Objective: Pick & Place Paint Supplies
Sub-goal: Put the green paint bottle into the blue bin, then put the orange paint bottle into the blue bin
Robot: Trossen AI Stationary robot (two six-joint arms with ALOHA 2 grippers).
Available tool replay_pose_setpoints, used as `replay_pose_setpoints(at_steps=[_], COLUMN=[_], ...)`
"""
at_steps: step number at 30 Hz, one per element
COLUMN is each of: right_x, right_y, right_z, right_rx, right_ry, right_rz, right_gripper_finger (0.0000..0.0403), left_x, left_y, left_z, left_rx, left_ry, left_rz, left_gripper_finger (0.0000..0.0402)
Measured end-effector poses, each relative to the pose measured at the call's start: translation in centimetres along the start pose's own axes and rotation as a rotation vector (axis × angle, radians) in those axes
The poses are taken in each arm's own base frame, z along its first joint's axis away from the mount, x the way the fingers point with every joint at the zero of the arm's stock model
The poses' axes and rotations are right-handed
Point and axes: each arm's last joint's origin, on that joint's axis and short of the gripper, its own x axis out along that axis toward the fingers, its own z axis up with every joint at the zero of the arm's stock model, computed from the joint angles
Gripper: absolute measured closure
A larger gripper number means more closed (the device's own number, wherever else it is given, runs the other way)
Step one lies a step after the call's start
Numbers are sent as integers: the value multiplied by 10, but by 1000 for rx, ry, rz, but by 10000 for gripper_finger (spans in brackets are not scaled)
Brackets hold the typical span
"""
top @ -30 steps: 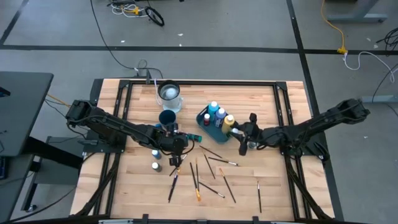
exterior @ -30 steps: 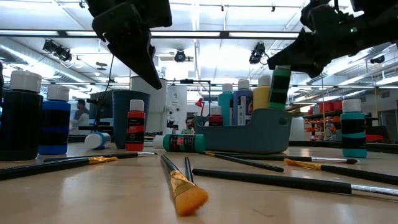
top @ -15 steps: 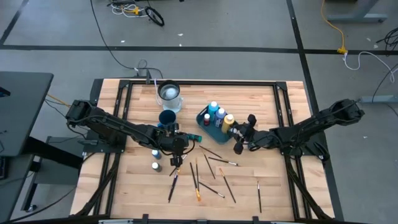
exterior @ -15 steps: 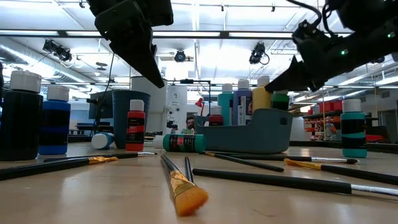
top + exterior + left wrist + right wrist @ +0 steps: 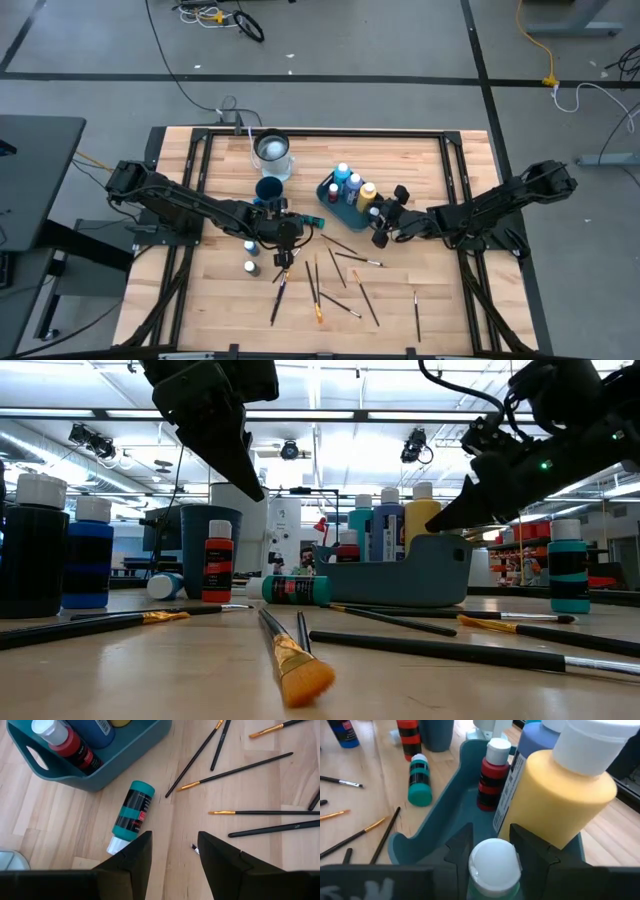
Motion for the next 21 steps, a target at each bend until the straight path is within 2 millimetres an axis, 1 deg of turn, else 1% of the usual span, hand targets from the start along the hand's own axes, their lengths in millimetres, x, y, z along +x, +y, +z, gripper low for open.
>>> replay_pose_setpoints(at_steps=[9,13,16,21], right_x=[0,-2,-5,-17], right_y=[0,0,0,4], right_z=[0,4,10,23], right_rx=[-23,-34,-30,-32], right_ry=[-1,-31,-69,-157], right_rz=[3,10,24,76], right_gripper_finger=[225,204,198,202], left_x=[0,0,0,0], left_y=[0,0,0,0], left_z=[0,0,0,0], left_rx=[5,7,7,7], left_ry=[0,0,0,0], left_rz=[0,0,0,0], left_gripper_finger=[235,235,235,235])
